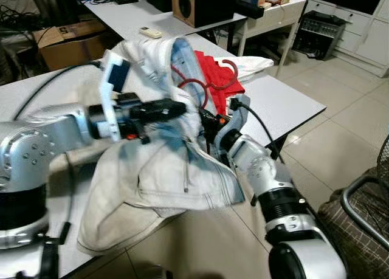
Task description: Hang hanger
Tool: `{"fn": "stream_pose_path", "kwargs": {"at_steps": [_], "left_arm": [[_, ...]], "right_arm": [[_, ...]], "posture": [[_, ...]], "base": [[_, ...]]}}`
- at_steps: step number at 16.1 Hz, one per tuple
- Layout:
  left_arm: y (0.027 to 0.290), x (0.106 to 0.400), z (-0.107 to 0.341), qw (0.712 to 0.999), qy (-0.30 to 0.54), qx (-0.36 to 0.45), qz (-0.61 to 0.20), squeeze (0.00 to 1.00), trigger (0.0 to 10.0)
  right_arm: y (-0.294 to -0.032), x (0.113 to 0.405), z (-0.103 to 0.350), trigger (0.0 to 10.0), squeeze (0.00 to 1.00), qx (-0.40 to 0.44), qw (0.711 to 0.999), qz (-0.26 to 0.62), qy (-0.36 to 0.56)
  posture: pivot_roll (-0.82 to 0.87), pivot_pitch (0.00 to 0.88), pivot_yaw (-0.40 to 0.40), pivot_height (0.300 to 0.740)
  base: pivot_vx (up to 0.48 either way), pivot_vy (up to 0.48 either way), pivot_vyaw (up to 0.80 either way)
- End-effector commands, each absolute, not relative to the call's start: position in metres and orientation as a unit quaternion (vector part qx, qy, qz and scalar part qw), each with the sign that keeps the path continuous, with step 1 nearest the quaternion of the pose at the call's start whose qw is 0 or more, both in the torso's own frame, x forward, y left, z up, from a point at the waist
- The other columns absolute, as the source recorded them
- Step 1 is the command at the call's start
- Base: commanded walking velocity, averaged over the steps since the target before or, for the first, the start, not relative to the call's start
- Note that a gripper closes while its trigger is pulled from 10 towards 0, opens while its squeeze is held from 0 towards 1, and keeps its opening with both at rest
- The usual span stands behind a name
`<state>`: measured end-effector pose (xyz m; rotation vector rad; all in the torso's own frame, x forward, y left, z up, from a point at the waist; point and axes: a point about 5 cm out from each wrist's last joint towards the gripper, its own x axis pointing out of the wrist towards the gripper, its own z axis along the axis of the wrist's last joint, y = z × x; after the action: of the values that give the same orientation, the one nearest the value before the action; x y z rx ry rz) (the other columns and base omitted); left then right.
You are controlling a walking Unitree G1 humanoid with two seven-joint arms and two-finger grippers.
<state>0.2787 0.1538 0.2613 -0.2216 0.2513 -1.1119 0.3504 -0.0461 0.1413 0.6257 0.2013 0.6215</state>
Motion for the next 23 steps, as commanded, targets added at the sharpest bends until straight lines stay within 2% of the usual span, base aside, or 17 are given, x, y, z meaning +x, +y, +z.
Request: {"fn": "stream_pose_path", "kwargs": {"at_steps": [1,3,4,6,8,10,11,13,14,16,20,23], "left_arm": [[0.144,0.278,0.272,0.830,0.098,-0.106,-0.539,0.00,0.0],[0.143,0.296,0.281,0.867,0.065,-0.124,-0.479,0.00,0.0],[0.146,0.310,0.290,0.893,0.043,-0.127,-0.429,0.00,0.0],[0.156,0.321,0.286,0.923,0.042,-0.091,-0.370,0.00,0.0],[0.166,0.329,0.282,0.942,0.045,-0.072,-0.325,0.00,0.0],[0.166,0.329,0.282,0.941,0.047,-0.071,-0.326,0.00,0.0],[0.164,0.328,0.281,0.939,0.051,-0.070,-0.333,0.00,0.0],[0.164,0.328,0.277,0.941,0.057,-0.067,-0.326,0.00,0.0],[0.166,0.331,0.281,0.946,0.045,-0.073,-0.311,0.00,0.0],[0.170,0.335,0.292,0.949,0.022,-0.096,-0.299,0.00,0.0],[0.181,0.334,0.332,0.939,-0.024,-0.143,-0.311,0.00,0.0],[0.211,0.336,0.362,0.941,-0.064,-0.167,-0.286,0.00,0.0]], "right_arm": [[-0.040,0.348,0.141,10.0,0.00,0.274,0.911,0.293,0.093],[-0.035,0.342,0.133,10.0,0.00,0.226,0.930,0.270,0.104],[-0.032,0.329,0.112,10.0,0.00,0.173,0.932,0.271,0.167],[-0.031,0.313,0.098,10.0,0.00,0.121,0.916,0.322,0.207],[-0.040,0.313,0.099,10.0,0.00,0.148,0.920,0.302,0.202],[-0.045,0.314,0.102,10.0,0.00,0.180,0.917,0.290,0.204],[-0.050,0.316,0.107,10.0,0.00,0.225,0.913,0.275,0.201],[-0.050,0.315,0.113,10.0,0.00,0.306,0.888,0.277,0.203],[-0.050,0.312,0.106,10.0,0.00,0.316,0.882,0.266,0.228],[-0.052,0.309,0.094,10.0,0.00,0.286,0.889,0.251,0.257],[-0.056,0.309,0.088,10.0,0.00,0.284,0.886,0.248,0.268],[-0.070,0.315,0.087,10.0,0.00,0.289,0.890,0.231,0.266]], "posture": [[-0.01,0.000,0.030,0.727],[0.00,0.000,0.028,0.727],[0.00,0.000,0.037,0.727],[-0.01,0.000,0.046,0.727],[-0.01,0.000,0.050,0.727],[-0.02,0.000,0.053,0.727],[-0.01,0.000,0.051,0.727],[-0.01,0.000,0.047,0.727],[-0.01,0.000,0.046,0.727],[-0.01,0.000,0.043,0.727],[-0.01,0.000,0.040,0.727],[-0.02,0.000,0.043,0.727]], "base": [[0.000,0.000,0.00],[0.000,0.000,0.00],[0.000,0.000,0.00],[0.000,0.000,0.00],[0.000,0.000,0.00],[0.000,0.000,0.00],[0.000,0.000,0.00],[0.000,0.000,0.00],[0.000,0.000,0.00],[0.000,0.000,0.00],[0.000,0.000,0.00],[0.000,0.000,0.00]]}}
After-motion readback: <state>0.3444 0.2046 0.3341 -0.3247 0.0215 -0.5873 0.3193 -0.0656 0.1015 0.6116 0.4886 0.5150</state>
